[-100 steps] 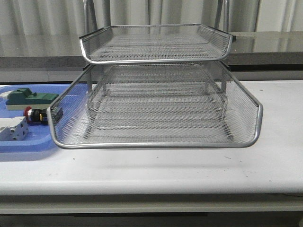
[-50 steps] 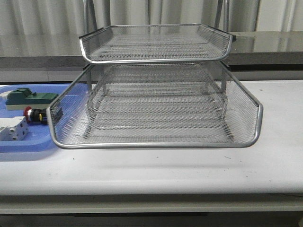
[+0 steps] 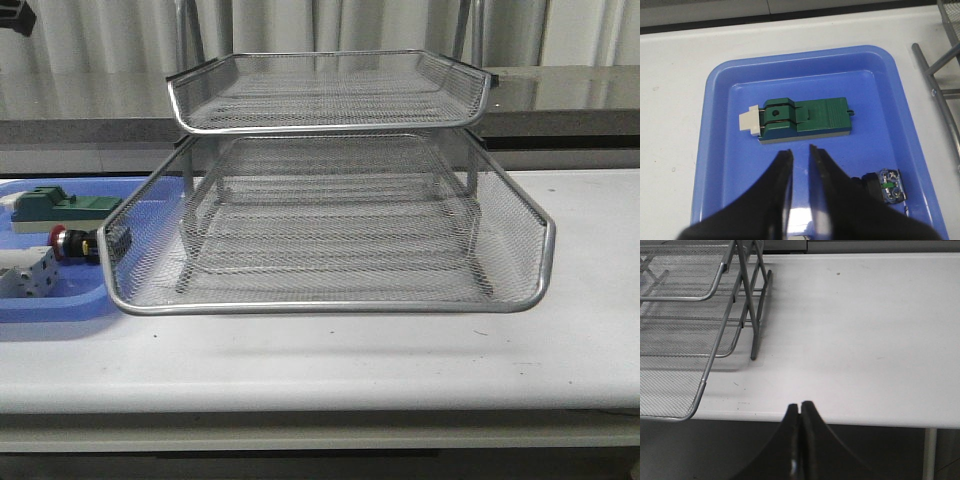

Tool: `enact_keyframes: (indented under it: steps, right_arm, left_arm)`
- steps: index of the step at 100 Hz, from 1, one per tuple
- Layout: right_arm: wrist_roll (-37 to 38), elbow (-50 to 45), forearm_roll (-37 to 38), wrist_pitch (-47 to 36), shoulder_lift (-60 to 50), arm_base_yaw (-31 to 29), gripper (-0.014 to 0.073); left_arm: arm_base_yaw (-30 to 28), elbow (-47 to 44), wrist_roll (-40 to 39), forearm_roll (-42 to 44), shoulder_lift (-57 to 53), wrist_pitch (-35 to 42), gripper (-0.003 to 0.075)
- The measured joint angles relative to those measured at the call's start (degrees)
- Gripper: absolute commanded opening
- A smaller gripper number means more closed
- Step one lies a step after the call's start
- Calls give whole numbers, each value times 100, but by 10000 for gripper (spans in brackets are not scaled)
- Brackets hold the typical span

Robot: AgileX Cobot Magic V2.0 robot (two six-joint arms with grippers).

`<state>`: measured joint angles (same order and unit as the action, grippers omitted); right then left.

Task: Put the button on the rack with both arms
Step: 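Lower the left gripper onto the red push-button in the blue tray and grasp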

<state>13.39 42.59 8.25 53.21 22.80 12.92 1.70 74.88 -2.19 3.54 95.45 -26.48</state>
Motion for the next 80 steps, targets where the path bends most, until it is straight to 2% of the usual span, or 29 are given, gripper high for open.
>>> enact_keyframes:
  steps: [8,13,20,57,80]
  right_arm:
    - [0,0,0,0,0,0,-68]
    - [0,0,0,0,0,0,-68]
    - [0,0,0,0,0,0,-68]
    - [0,0,0,0,0,0,-68]
    - [0,0,0,0,0,0,-68]
  left_arm:
    - [0,14,123,0,23,-88,492]
    - [0,14,252,0,23,-179,596]
    - [0,23,334,0,23,-258,676]
    - [0,48,424,-44,23,-359,647]
    - [0,538,1340,-68,262,-794,647]
